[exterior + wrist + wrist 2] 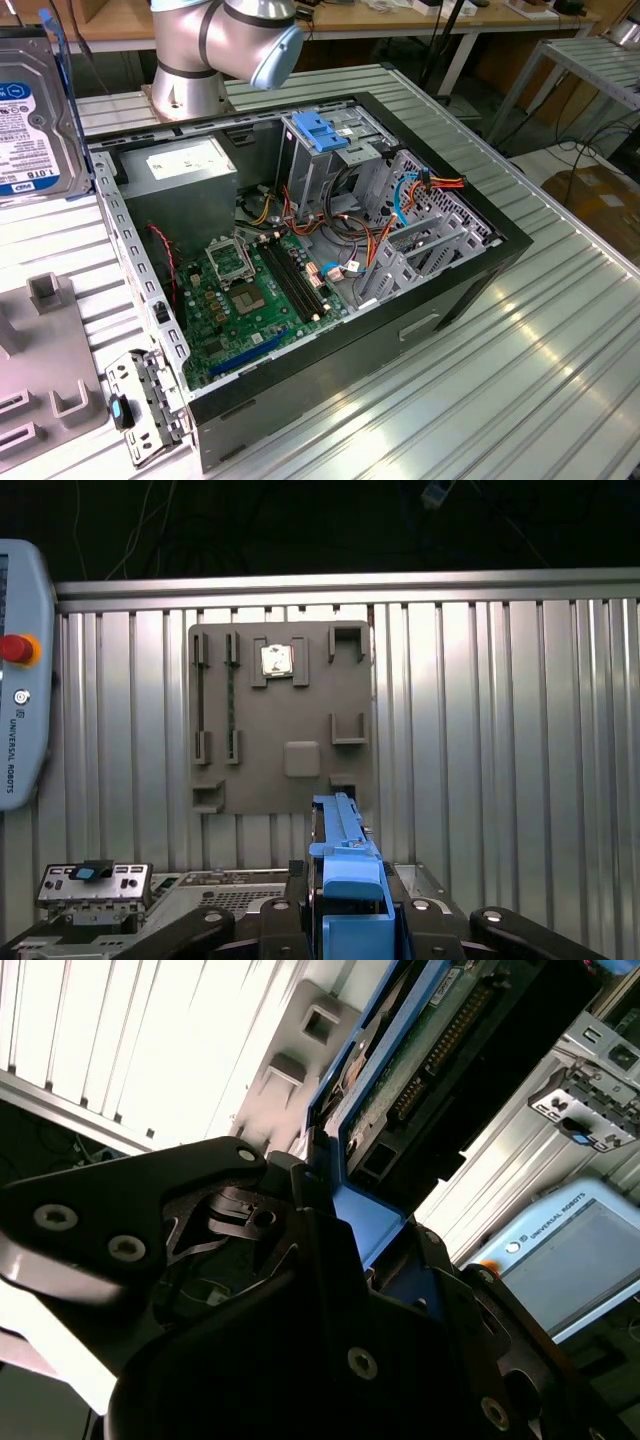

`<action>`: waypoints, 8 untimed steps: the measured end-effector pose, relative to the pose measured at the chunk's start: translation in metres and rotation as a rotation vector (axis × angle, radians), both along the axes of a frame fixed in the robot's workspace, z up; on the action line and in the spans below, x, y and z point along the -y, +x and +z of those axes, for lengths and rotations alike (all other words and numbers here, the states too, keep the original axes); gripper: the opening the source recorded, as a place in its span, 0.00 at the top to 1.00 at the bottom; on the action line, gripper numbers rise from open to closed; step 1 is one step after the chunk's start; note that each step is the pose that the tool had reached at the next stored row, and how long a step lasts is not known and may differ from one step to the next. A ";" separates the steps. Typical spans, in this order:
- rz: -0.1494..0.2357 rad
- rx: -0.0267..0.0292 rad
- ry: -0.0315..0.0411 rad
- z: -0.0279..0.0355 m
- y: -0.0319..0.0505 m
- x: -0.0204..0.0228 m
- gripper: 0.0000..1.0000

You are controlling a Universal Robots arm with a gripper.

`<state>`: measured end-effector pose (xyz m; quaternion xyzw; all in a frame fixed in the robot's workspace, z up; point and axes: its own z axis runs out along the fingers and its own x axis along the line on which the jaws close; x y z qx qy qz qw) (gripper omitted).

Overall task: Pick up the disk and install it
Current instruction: 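Pick up the disk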

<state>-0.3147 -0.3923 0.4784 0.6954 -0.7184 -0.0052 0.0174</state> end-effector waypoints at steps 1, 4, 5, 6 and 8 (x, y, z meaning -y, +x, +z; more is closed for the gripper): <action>0.000 0.0001 0.0001 -0.0001 0.0024 0.0000 0.63; 0.000 0.0000 0.0000 0.0000 0.0084 0.0000 0.63; 0.000 0.0000 0.0000 0.0000 0.0101 0.0000 0.63; 0.000 0.0000 0.0000 0.0000 0.0115 0.0000 0.63; 0.000 0.0000 0.0000 0.0000 0.0151 0.0000 0.63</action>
